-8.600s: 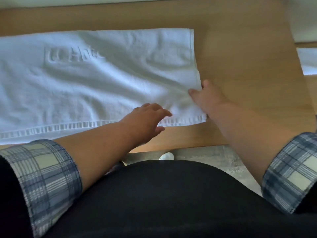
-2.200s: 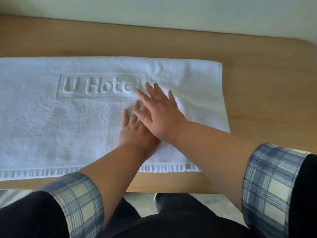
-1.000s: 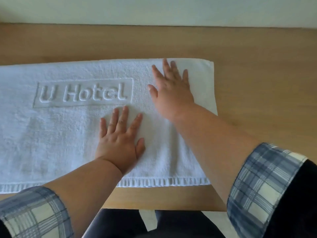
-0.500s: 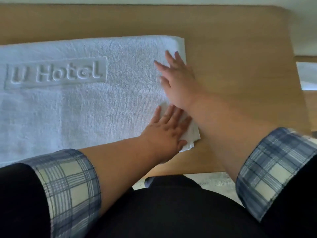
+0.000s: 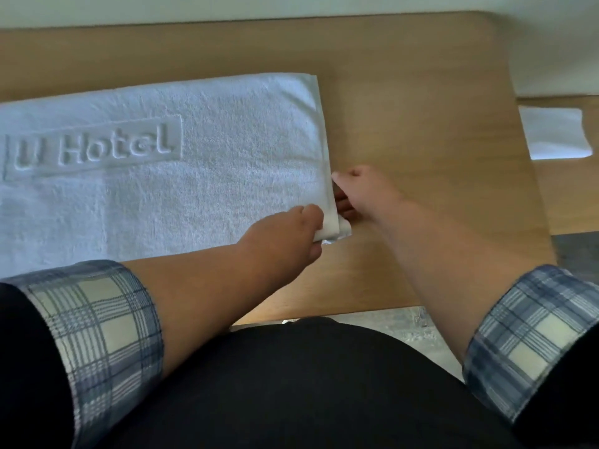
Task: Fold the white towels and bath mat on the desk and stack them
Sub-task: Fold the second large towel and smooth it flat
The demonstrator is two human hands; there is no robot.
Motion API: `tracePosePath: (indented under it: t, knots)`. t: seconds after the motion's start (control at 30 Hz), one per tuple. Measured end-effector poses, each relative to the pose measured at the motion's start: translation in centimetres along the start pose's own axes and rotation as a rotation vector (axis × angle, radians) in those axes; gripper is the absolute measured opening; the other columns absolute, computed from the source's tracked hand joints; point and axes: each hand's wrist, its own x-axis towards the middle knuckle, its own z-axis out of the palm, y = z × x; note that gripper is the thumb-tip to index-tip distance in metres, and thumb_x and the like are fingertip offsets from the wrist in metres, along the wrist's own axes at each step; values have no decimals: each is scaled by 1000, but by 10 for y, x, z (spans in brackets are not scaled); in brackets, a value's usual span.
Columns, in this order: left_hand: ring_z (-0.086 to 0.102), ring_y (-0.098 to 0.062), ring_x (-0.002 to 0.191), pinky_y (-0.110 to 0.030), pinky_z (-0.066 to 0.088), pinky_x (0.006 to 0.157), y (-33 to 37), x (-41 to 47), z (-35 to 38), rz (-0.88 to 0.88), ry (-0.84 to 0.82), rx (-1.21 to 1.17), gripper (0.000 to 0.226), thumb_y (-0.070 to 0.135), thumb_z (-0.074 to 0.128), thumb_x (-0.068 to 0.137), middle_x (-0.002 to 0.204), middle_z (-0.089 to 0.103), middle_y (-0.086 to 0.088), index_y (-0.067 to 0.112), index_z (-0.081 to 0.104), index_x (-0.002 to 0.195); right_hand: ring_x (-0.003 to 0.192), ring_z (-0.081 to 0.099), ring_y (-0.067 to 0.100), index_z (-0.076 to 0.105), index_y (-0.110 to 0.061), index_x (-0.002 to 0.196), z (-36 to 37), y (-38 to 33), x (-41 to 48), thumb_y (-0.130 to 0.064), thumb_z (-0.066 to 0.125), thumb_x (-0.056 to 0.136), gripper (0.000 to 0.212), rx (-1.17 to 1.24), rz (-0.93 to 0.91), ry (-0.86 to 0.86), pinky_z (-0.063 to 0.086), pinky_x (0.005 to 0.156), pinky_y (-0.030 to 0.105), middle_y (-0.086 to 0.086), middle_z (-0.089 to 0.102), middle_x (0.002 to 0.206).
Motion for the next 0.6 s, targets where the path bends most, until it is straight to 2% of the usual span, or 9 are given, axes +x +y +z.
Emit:
tracePosePath:
  t: [0.1,0.17,0.23,0.33,0.4,0.47,0.53,0.57,0.6]
  knots:
    - [44,-8,62,-35,44,57,5,8,-1,-21,47,-136,23,38,55,97,91,48,4,20,44,105,95,70,32,64,-13,102,-3,-6,2,-56,53,91,46,-108,-10,13,55,93,50,9,73,101]
    - [48,-10,66,-36,44,60,9,13,2,-31,39,-197,25,42,53,99,95,51,4,20,47,110,89,69,24,63,-19,97,-6,-10,6,-61,57,89,43,-218,-27,19,56,84,39,2,71,97]
    - [53,-14,78,-33,41,64,12,17,6,-86,-20,-264,33,48,48,101,100,53,4,20,49,119,85,69,20,62,-23,98,-9,-8,7,-57,67,85,36,-231,-19,-20,57,76,35,-1,71,95]
    - [59,-13,99,-31,47,82,11,20,4,-105,-180,-377,33,45,48,102,117,60,5,26,52,128,98,70,26,60,-17,123,-14,0,4,-44,79,82,53,-98,72,-112,58,88,44,4,71,111]
    - [59,-8,108,-32,49,94,11,17,0,-56,-234,-401,33,45,49,102,124,61,10,29,54,131,101,70,27,58,-16,127,-16,1,3,-36,81,82,55,-26,98,-148,57,91,46,5,70,115]
    - [59,-9,109,-31,48,92,8,13,-7,-105,-126,-382,32,46,46,102,119,61,13,33,55,129,96,71,25,60,-16,124,-15,0,1,-31,80,84,46,5,110,-148,59,84,41,4,71,112]
    - [54,-16,117,-37,44,97,-2,14,-16,-308,80,-283,32,45,46,101,123,58,8,35,52,131,84,71,17,62,-19,114,-12,1,-5,-28,76,88,31,32,146,-150,58,64,30,1,72,104]
    - [51,-21,121,-41,43,99,-9,14,-21,-424,133,-242,35,45,46,101,128,55,4,36,49,134,80,70,15,61,-21,110,-9,2,-9,-26,75,89,25,41,170,-166,54,56,27,-1,71,101]
    - [50,-23,121,-43,44,99,-15,14,-26,-507,138,-246,37,46,47,101,130,54,1,36,47,136,81,68,14,59,-23,109,-5,5,-14,-25,73,90,24,40,194,-195,51,56,26,-2,70,101]
